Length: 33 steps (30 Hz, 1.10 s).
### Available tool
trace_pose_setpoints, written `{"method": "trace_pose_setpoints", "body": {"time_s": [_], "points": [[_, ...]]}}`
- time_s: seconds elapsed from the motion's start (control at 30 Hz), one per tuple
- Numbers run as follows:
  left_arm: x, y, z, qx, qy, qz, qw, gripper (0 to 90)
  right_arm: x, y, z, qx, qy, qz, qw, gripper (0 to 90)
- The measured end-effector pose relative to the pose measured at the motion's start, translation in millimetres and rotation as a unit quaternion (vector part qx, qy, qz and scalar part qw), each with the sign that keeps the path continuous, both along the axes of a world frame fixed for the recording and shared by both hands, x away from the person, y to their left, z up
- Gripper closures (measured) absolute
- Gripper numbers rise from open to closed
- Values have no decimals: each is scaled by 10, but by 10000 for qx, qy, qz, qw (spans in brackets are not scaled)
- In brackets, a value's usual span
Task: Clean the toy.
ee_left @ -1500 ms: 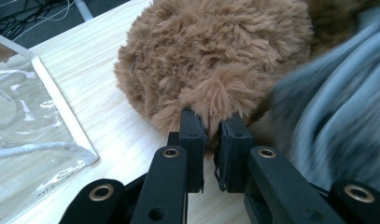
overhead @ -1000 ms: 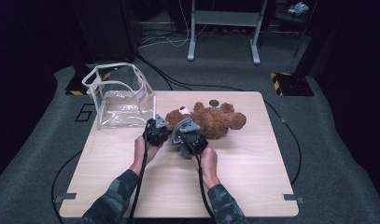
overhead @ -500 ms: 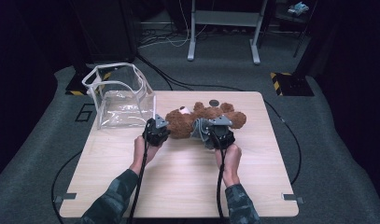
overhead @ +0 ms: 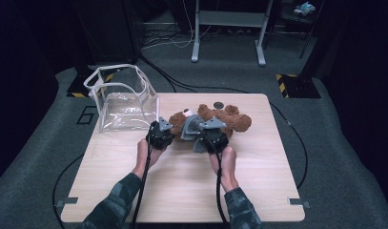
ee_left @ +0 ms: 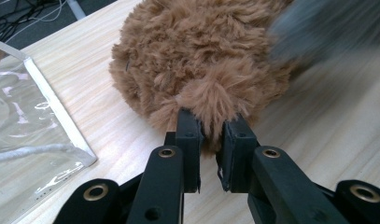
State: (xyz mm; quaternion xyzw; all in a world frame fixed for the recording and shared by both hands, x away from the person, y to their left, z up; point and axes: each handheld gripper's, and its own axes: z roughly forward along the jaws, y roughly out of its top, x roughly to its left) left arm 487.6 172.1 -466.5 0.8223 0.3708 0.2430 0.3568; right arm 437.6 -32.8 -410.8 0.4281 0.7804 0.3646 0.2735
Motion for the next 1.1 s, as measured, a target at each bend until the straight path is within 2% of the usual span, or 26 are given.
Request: {"method": "trace_pose_setpoints", "body": {"time_s": [0.07, 0.1, 0.17, 0.2, 0.23, 0.33, 0.4, 0.47, 0.5, 0.53, 0.6, 0.67, 0.7, 0.73, 0.77, 0.8, 0.87, 0.93, 0.97, 1.07, 1.1], "points": [[1, 0, -3, 6, 14, 0, 10000, 793, 22, 145, -83, -158, 149, 141, 9997, 802], [1, 2, -3, 8, 25, -3, 10000, 798, 59, 177, -123, -246, 162, 124, 9995, 802], [3, 8, -4, -2, 20, -17, 10000, 811, 122, 142, -140, -228, 121, -89, 9996, 803], [3, 8, -4, -2, 20, -17, 10000, 816, 122, 142, -140, -228, 121, -89, 9996, 803], [7, 12, -3, 8, 6, -15, 10000, 820, 152, 55, -101, -205, 22, -337, 9992, 804], [6, 16, -3, -5, 6, -15, 10000, 825, 150, -99, -15, -299, -180, -627, 9974, 805], [5, 8, -10, -87, 0, 21, 10000, 826, 148, -212, 28, -340, -254, -823, 9957, 805], [7, 11, -8, -81, -9, 24, 10000, 827, 147, -269, 44, -370, -316, -902, 9947, 805], [8, 13, -3, -71, 18, 11, 10000, 827, 137, -366, 70, -338, -416, -1055, 9930, 806], [8, 13, -3, -71, 18, 11, 10000, 827, 137, -366, 70, -338, -416, -1055, 9930, 806], [8, 17, 1, -30, 27, -10, 10000, 826, 101, -427, 92, -244, -482, -1166, 9917, 805], [7, 15, -2, -77, 48, 5, 10000, 826, 22, -386, 92, -156, -500, -917, 9944, 806], [9, 15, -9, -111, 21, 24, 9999, 826, -14, -332, 74, -115, -438, -743, 9962, 806], [9, 15, -9, -111, 21, 24, 9999, 826, -14, -332, 74, -115, -438, -743, 9962, 806], [10, 23, -4, -71, 46, -9, 10000, 826, -72, -161, -10, -140, -210, -317, 9992, 806], [13, 23, -6, -80, 39, -2, 10000, 826, -92, -55, -70, -269, -133, -114, 9995, 806], [12, 21, -6, -75, 44, -8, 10000, 826, -99, 158, -208, -382, 110, 198, 9990, 805], [14, 25, -6, -76, 45, -23, 10000, 826, -60, 332, -342, -626, 293, 427, 9967, 805], [15, 26, -9, -91, 47, -17, 9999, 826, -19, 400, -400, -630, 371, 524, 9960, 805], [18, 25, -13, -100, 66, -26, 9999, 826, 63, 513, -479, -642, 440, 562, 9954, 804], [16, 20, -15, -96, 62, -20, 9999, 827, 158, 575, -536, -716, 504, 514, 9948, 804]]}}
